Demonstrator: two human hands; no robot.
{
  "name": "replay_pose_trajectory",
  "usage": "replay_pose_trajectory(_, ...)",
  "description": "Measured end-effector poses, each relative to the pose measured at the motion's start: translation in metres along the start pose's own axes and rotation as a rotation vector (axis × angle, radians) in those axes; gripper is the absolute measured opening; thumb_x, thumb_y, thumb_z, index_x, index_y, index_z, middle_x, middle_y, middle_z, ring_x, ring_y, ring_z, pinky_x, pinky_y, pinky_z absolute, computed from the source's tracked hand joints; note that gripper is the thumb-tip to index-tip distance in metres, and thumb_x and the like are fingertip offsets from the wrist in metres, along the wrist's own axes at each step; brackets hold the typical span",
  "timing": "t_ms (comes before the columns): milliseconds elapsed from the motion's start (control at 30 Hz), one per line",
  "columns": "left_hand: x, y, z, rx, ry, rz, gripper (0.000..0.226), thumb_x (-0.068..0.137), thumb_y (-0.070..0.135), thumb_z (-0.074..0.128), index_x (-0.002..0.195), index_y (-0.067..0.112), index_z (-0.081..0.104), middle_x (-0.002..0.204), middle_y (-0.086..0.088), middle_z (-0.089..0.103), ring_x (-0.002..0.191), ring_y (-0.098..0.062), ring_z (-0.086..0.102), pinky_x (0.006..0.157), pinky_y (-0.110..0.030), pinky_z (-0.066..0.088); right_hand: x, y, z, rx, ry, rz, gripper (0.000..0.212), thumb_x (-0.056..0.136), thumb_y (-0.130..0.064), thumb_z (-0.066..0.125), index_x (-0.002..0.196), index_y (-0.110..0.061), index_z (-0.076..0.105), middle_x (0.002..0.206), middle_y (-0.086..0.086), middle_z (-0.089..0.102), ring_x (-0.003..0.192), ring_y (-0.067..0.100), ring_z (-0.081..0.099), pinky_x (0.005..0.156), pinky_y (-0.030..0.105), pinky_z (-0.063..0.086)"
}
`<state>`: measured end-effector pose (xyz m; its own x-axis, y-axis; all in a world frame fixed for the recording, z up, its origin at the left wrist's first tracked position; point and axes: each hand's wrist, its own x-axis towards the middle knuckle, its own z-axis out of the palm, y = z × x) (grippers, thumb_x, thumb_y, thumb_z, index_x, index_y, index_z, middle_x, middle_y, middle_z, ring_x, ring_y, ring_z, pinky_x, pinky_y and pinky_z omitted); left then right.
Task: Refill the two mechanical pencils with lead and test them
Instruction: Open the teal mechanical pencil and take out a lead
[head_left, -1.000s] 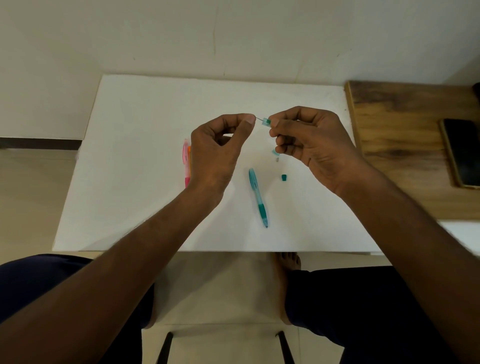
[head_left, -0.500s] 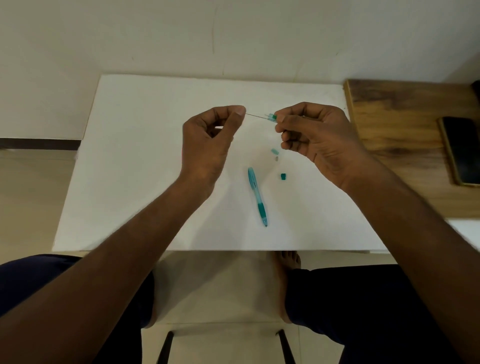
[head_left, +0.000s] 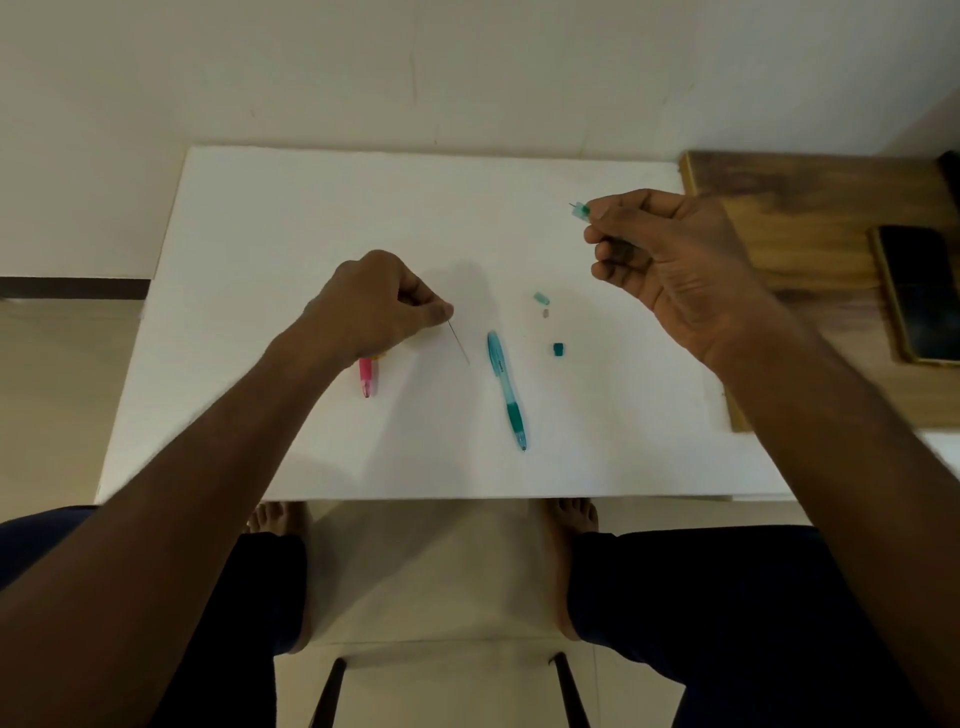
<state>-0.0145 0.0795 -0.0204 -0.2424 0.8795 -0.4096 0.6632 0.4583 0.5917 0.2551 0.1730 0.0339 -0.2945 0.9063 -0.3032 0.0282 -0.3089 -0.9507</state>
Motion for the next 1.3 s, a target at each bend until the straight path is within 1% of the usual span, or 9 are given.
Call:
replay_pose_trajectory(100, 0.003, -0.003, 0.006, 0.134, 0.048, -0.005, 0.019, 0.089, 0.054, 0.079, 0.085, 0.036, 0.08, 0.083, 0.015, 0.074, 0.082, -0.008, 0.064, 0.067, -0.031, 0.046, -0.001, 0.001, 0.002, -0.002, -0.008, 0.006, 0.004, 0.094, -0.008, 0.076, 0.096, -0.009, 0.08, 0.084, 0.008, 0.076, 0.073, 0.015, 0.067, 0.076, 0.028, 0.06)
replay_pose_trajectory(300, 0.005, -0.006, 0.018, 0.16, 0.06, 0.021, 0.019, 0.088, 0.055, 0.078, 0.08, 0.038, 0.077, 0.079, 0.018, 0.072, 0.079, -0.001, 0.06, 0.061, -0.024, 0.037, -0.002, 0.003, 0.004, -0.011, -0.023, 0.017, 0.003, 0.094, -0.01, 0.077, 0.096, -0.01, 0.079, 0.084, 0.007, 0.077, 0.073, 0.015, 0.068, 0.076, 0.028, 0.06)
replay_pose_trajectory(567, 0.005, -0.008, 0.023, 0.171, 0.029, 0.016, 0.018, 0.089, 0.053, 0.076, 0.079, 0.037, 0.076, 0.07, 0.018, 0.069, 0.075, -0.002, 0.061, 0.059, -0.024, 0.036, 0.002, 0.013, 0.008, -0.184, -0.027, 0.046, 0.002, 0.094, -0.016, 0.077, 0.095, -0.017, 0.077, 0.101, 0.004, 0.082, 0.095, 0.019, 0.074, 0.085, 0.031, 0.062)
replay_pose_trajectory(767, 0.004, -0.007, 0.025, 0.155, 0.011, 0.024, 0.019, 0.091, 0.051, 0.074, 0.079, 0.036, 0.076, 0.065, 0.018, 0.068, 0.073, -0.002, 0.062, 0.059, -0.025, 0.039, 0.002, 0.012, 0.007, -0.146, -0.06, -0.081, 0.027, 0.089, -0.005, 0.082, 0.114, -0.011, 0.071, 0.107, 0.005, 0.082, 0.099, 0.023, 0.079, 0.087, 0.035, 0.064)
replay_pose_trajectory(867, 0.003, -0.006, 0.025, 0.158, 0.004, 0.023, 0.02, 0.091, 0.052, 0.074, 0.079, 0.036, 0.076, 0.067, 0.017, 0.07, 0.073, -0.003, 0.064, 0.058, -0.025, 0.042, 0.002, 0.014, 0.006, -0.311, -0.06, -0.114, 0.028, 0.088, -0.007, 0.084, 0.113, -0.014, 0.074, 0.102, 0.001, 0.082, 0.095, 0.02, 0.08, 0.084, 0.033, 0.065)
replay_pose_trajectory(1033, 0.003, -0.006, 0.024, 0.105, -0.02, 0.034, 0.018, 0.092, 0.05, 0.075, 0.082, 0.036, 0.079, 0.061, 0.02, 0.068, 0.077, -0.005, 0.066, 0.067, -0.029, 0.049, 0.01, 0.029, -0.005, -0.78, 0.0, 0.046, 0.022, 0.082, -0.015, 0.091, 0.094, -0.022, 0.075, 0.085, -0.001, 0.08, 0.071, 0.009, 0.078, 0.066, 0.023, 0.064)
replay_pose_trajectory(1100, 0.003, -0.006, 0.022, 0.058, -0.054, 0.037, 0.018, 0.093, 0.048, 0.075, 0.085, 0.033, 0.081, 0.061, 0.019, 0.068, 0.075, -0.007, 0.067, 0.072, -0.031, 0.053, 0.013, 0.035, -0.009, -0.811, 0.02, 0.128, 0.022, 0.081, -0.013, 0.092, 0.094, -0.02, 0.075, 0.086, 0.003, 0.08, 0.069, 0.012, 0.078, 0.061, 0.019, 0.062)
replay_pose_trajectory(1167, 0.002, -0.004, 0.018, 0.012, -0.088, 0.029, 0.019, 0.095, 0.047, 0.075, 0.089, 0.03, 0.082, 0.064, 0.016, 0.071, 0.071, -0.006, 0.069, 0.066, -0.026, 0.049, 0.016, 0.038, -0.011, -0.82, 0.05, 0.187, 0.026, 0.08, -0.017, 0.093, 0.1, -0.018, 0.076, 0.09, 0.006, 0.079, 0.072, 0.017, 0.078, 0.065, 0.022, 0.063)
replay_pose_trajectory(1300, 0.0, -0.001, 0.011, -0.067, -0.07, 0.035, 0.02, 0.096, 0.046, 0.075, 0.096, 0.027, 0.082, 0.086, 0.006, 0.078, 0.087, -0.009, 0.071, 0.065, -0.021, 0.046, 0.02, 0.043, -0.012, -0.826, 0.115, 0.208, 0.029, 0.077, -0.023, 0.095, 0.098, -0.016, 0.076, 0.093, 0.006, 0.076, 0.075, 0.016, 0.075, 0.057, 0.02, 0.061)
